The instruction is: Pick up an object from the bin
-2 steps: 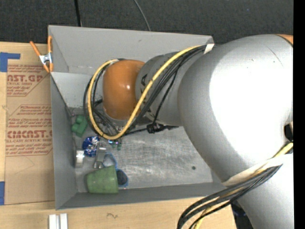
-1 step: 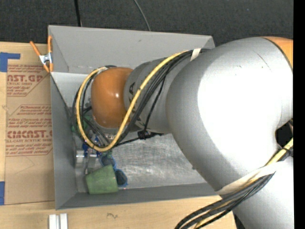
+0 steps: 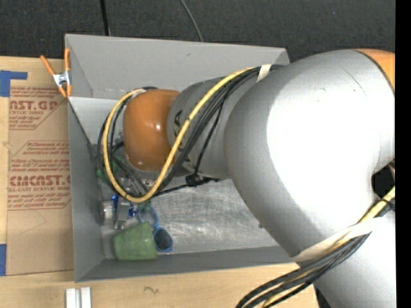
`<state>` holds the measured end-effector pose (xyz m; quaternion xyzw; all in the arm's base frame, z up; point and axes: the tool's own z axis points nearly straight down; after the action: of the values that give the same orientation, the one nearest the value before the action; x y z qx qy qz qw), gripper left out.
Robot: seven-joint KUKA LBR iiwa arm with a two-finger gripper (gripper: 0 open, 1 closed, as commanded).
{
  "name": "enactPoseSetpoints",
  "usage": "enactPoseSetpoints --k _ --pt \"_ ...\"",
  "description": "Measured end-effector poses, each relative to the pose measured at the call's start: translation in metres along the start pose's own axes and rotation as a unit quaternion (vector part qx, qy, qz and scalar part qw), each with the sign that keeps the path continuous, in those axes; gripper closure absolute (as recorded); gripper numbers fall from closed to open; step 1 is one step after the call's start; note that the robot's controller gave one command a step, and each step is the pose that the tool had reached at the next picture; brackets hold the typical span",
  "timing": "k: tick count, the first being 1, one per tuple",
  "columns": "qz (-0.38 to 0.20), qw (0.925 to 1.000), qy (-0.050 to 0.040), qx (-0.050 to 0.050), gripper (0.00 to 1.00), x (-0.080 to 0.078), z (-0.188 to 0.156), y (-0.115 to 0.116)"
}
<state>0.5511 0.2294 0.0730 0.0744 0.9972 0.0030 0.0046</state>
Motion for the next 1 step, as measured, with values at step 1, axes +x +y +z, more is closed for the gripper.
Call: enactPoseSetpoints --k 1 --pt "-0.005 1.0 0.0013 0.001 1.0 -0.0019 -0.0696 0.011"
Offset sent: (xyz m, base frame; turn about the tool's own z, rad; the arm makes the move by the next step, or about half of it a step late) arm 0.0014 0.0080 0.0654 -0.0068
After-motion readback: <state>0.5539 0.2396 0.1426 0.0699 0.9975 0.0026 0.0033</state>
